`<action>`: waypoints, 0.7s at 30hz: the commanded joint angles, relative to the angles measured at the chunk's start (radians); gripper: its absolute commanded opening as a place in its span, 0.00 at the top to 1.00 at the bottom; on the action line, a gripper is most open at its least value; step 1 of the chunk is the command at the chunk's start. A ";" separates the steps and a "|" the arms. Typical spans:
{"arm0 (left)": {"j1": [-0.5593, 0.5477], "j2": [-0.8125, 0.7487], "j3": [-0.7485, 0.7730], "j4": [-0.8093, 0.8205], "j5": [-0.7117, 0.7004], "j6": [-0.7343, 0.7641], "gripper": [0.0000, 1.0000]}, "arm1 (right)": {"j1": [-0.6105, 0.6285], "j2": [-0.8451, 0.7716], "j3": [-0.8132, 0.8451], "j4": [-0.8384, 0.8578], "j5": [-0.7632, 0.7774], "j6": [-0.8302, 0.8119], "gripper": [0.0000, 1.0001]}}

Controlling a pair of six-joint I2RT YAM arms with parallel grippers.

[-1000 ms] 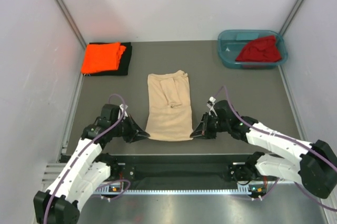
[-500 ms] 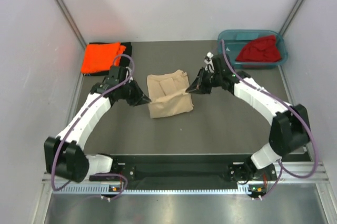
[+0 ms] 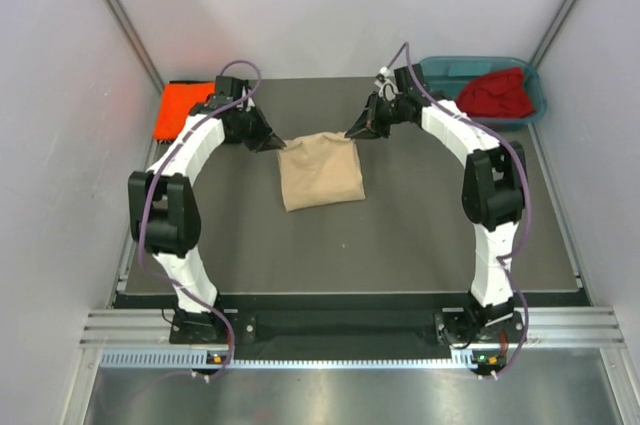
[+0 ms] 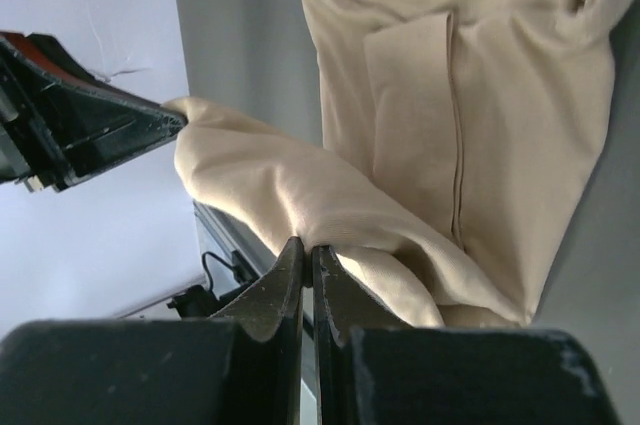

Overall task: Fold and stack the t-shirts
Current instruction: Fold the tshirt

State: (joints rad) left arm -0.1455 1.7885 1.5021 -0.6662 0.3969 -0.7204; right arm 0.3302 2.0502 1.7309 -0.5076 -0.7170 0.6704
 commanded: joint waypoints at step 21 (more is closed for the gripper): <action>0.057 0.328 0.280 0.091 0.074 -0.037 1.00 | -0.054 0.390 0.407 0.086 -0.176 0.113 0.95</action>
State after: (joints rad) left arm -0.1020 2.0914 1.7226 -0.6277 0.4557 -0.7467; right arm 0.2867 2.4180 2.0659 -0.4934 -0.8501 0.7376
